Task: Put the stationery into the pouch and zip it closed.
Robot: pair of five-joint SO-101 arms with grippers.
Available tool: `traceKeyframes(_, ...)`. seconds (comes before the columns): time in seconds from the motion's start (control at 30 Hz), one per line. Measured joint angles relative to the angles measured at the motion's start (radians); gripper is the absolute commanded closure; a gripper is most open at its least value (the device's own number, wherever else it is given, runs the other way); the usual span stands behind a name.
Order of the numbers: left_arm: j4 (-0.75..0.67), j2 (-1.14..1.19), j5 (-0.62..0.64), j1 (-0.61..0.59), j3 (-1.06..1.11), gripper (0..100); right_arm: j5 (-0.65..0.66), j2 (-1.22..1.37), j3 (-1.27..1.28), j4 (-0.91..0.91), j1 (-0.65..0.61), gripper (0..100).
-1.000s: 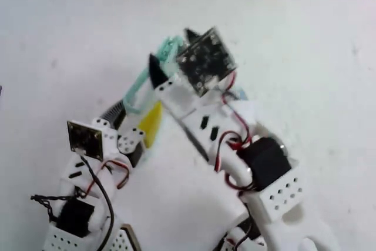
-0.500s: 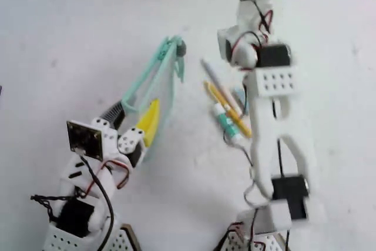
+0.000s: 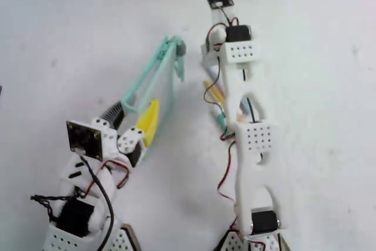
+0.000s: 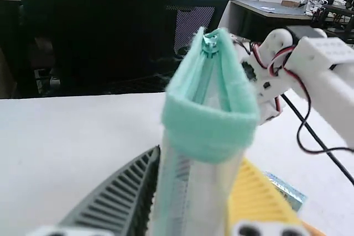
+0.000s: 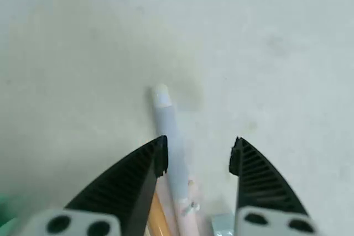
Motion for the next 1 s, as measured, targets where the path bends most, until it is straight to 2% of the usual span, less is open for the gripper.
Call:
traceKeyframes(0.17,0.0,0.002,0.026,-0.046,0.0,82,0.0,0.19,-0.224,0.044,-0.009,82.5)
traceKeyframes(0.33,0.0,0.002,0.032,-0.046,0.0,82,0.003,0.272,-0.299,0.049,-0.012,83.6)
traceKeyframes(0.47,0.0,0.003,0.032,-0.046,0.0,82,0.08,0.322,-0.318,0.043,-0.014,99.4)
traceKeyframes(0.53,0.0,0.003,0.032,-0.046,0.0,82,0.141,0.339,-0.338,0.031,-0.014,95.8)
traceKeyframes(0.63,0.0,0.003,0.032,-0.046,0.0,82,0.187,0.347,-0.344,0.029,-0.029,98.5)
traceKeyframes(1.0,0.0,0.003,0.032,-0.046,0.0,82,0.196,0.347,-0.347,0.044,-0.034,98.2)
